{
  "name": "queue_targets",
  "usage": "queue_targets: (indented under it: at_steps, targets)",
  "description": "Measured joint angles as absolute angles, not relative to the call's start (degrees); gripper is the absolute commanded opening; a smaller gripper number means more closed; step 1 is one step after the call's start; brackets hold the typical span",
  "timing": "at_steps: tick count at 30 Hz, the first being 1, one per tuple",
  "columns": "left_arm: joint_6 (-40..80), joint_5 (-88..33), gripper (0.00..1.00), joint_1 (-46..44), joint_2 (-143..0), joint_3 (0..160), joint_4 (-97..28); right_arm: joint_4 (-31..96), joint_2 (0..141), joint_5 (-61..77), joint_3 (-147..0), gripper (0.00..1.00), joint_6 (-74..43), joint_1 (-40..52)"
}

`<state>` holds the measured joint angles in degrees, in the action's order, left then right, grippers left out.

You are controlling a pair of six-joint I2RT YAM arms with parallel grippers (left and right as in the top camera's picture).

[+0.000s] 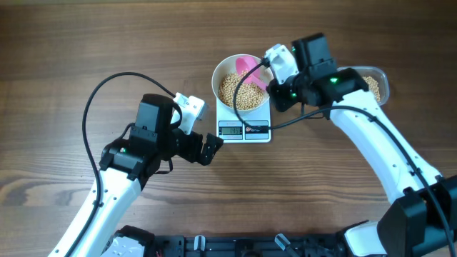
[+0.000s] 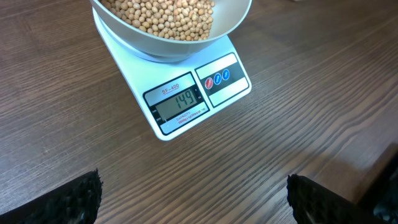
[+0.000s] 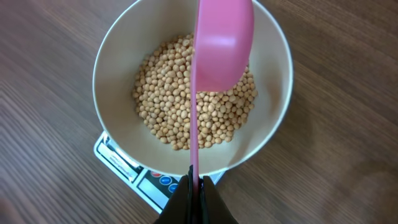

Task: Scoop item into bowl and weigh 150g on scale

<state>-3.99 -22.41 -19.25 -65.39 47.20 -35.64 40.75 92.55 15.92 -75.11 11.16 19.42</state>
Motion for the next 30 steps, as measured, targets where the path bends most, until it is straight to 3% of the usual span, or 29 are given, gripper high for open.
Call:
queue_targets:
  at_steps: [16, 30]
  targets:
    - [-3.99, -22.41, 1.00, -19.25, -65.39, 47.20, -35.64, 40.23, 92.55, 19.49, -75.11, 0.04, 10.85, 17.37]
    - [-3.99, -22.41, 1.00, -19.25, -65.39, 47.20, -35.64, 40.29, 92.55, 19.40, -75.11, 0.04, 18.17, 17.47]
